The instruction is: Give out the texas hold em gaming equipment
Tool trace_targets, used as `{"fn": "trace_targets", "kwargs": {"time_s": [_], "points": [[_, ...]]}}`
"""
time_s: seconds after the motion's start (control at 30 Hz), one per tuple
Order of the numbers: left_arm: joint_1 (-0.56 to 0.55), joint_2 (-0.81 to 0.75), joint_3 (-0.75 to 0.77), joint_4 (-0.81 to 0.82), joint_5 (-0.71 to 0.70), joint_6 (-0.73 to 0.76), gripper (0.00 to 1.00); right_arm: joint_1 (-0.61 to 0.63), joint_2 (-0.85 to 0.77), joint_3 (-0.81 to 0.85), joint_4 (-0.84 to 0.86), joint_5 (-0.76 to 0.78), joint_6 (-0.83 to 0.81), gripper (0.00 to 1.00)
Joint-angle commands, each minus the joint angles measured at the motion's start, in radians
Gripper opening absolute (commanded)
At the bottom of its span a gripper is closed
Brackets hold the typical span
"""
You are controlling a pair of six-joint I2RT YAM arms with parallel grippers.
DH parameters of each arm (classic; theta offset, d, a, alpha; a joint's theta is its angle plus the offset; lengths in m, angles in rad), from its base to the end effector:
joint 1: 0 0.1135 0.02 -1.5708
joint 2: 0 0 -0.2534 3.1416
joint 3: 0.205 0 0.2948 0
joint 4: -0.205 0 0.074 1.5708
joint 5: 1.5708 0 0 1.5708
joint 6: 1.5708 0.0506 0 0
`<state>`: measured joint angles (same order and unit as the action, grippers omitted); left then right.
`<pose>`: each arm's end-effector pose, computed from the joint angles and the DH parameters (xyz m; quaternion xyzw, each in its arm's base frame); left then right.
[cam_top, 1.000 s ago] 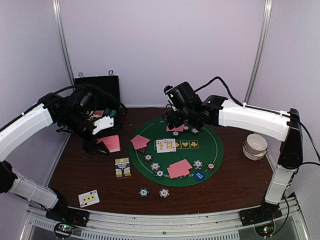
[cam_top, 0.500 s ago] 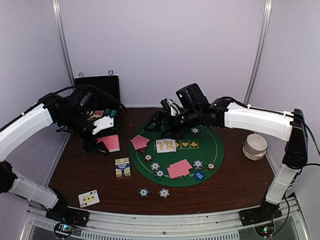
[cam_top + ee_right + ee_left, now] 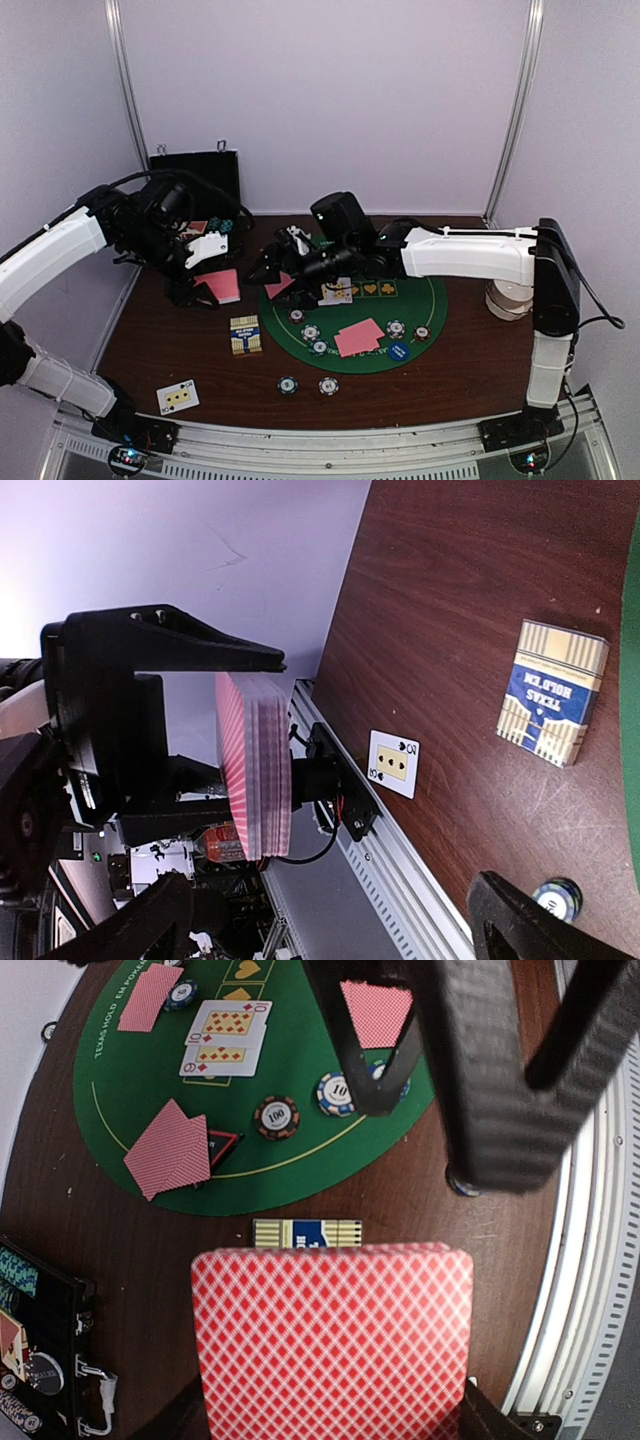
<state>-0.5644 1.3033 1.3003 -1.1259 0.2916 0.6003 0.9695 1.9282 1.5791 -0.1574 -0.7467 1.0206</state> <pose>0.2408 -0.1697 0.3063 0.5575 0.7887 -0.1378 0.2193 0.2531 0.4297 0.2546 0.1645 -0.8068 -0.5674 0.0064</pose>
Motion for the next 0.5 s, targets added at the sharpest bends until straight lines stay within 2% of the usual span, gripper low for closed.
{"fn": "trace_targets", "kwargs": {"time_s": [0.0,0.2,0.47], "points": [[0.001,0.011,0.037,0.036,0.024,0.004,0.0,0.02,0.053,0.067,0.108,-0.057,0.057,0.99],[0.001,0.019,0.04,0.037,0.026,0.006,0.0,0.038,0.116,0.1,0.235,-0.079,0.133,1.0],[0.001,0.017,0.042,0.036,0.033,0.004,0.0,0.057,0.207,0.176,0.3,-0.097,0.195,0.97]]}}
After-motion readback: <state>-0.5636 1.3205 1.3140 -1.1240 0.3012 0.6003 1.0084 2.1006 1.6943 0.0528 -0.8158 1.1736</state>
